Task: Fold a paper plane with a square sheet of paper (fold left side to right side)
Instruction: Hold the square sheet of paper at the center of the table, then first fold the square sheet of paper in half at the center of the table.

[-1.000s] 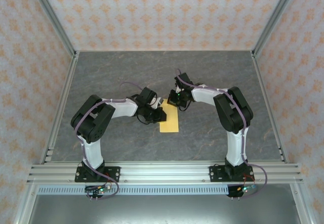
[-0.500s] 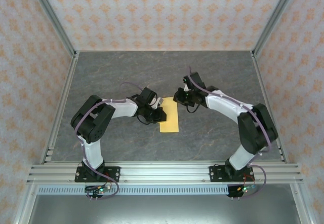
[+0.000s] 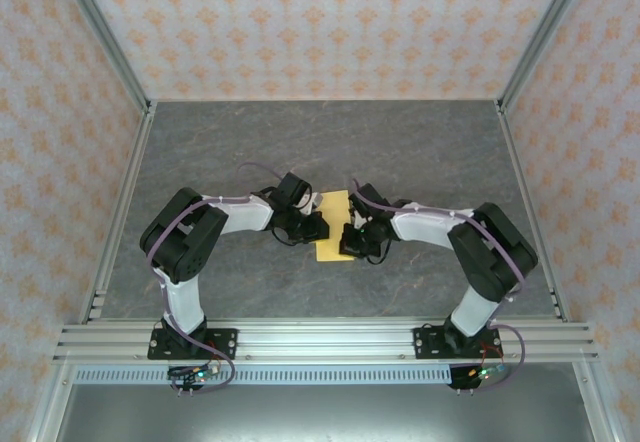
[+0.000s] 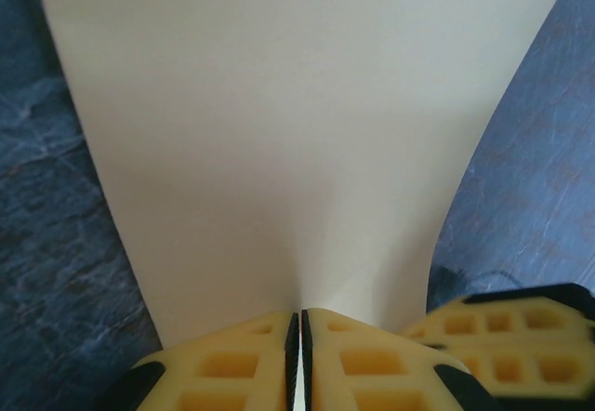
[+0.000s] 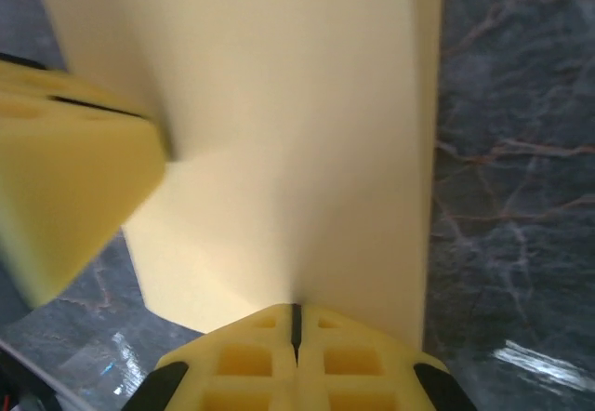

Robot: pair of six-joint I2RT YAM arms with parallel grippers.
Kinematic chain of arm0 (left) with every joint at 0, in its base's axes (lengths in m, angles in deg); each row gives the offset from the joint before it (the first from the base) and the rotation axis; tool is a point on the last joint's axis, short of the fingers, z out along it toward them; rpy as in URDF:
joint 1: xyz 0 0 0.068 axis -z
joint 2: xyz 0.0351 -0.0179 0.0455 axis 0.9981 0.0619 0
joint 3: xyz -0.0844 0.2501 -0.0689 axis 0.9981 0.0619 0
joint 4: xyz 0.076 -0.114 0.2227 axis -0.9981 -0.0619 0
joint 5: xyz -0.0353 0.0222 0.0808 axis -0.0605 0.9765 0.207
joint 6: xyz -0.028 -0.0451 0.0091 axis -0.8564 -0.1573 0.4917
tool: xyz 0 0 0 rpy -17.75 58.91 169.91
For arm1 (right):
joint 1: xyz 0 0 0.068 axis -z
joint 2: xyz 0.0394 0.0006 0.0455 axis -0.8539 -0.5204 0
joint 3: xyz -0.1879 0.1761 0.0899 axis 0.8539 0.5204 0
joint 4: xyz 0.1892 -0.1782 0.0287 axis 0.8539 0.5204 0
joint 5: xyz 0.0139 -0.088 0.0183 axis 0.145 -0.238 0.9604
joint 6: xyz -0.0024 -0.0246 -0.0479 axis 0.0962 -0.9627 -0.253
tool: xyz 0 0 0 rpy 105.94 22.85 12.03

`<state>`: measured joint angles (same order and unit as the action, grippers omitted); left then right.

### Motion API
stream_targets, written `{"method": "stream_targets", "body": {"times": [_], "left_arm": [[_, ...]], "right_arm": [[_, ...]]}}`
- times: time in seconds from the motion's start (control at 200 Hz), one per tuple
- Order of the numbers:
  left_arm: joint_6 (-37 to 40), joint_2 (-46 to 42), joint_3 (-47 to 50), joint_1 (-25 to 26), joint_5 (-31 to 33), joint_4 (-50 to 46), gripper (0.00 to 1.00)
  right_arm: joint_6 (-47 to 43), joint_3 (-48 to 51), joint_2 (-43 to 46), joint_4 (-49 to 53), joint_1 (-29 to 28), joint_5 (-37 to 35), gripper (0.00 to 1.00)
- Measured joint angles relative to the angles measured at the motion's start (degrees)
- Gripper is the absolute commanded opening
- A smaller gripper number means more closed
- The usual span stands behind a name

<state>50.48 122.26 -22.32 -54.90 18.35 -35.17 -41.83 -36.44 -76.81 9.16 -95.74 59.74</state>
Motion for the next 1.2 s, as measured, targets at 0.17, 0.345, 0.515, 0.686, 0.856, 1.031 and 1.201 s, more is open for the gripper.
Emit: {"method": "stream_targets", "body": {"times": [0.17,0.345,0.515,0.686,0.856,1.031,1.201], "left_arm": [[-0.3,-0.1,-0.9,0.2,0.6,-0.9,0.14],[-0.1,0.2,-4.1,-0.2,1.7,-2.4,0.14],[0.9,3.3,-7.9,-1.6,2.2,-2.8,0.13],[2.0,6.1,-9.8,-3.1,1.7,-3.5,0.13],[4.1,7.5,-12.8,-3.2,1.7,-7.1,0.13],[6.4,9.7,-17.1,-3.5,1.6,-11.7,0.13],[7.8,12.1,-21.2,-4.7,1.6,-14.5,0.14]], "right_arm": [[-0.1,-1.5,-0.9,2.1,0.1,-0.4,0.06],[-0.2,-1.9,-1.2,2.8,0.1,-0.5,0.06],[-0.3,-2.3,-1.4,3.2,0.1,-0.6,0.06],[-0.9,-2.7,-1.6,4.0,0.1,-0.9,0.06],[-1.5,-3.0,-1.8,4.5,0.0,-1.1,0.06],[-2.2,-3.3,-2.0,5.0,0.0,-1.3,0.06],[-2.8,-3.4,-2.2,5.3,0.0,-1.3,0.06]]}}
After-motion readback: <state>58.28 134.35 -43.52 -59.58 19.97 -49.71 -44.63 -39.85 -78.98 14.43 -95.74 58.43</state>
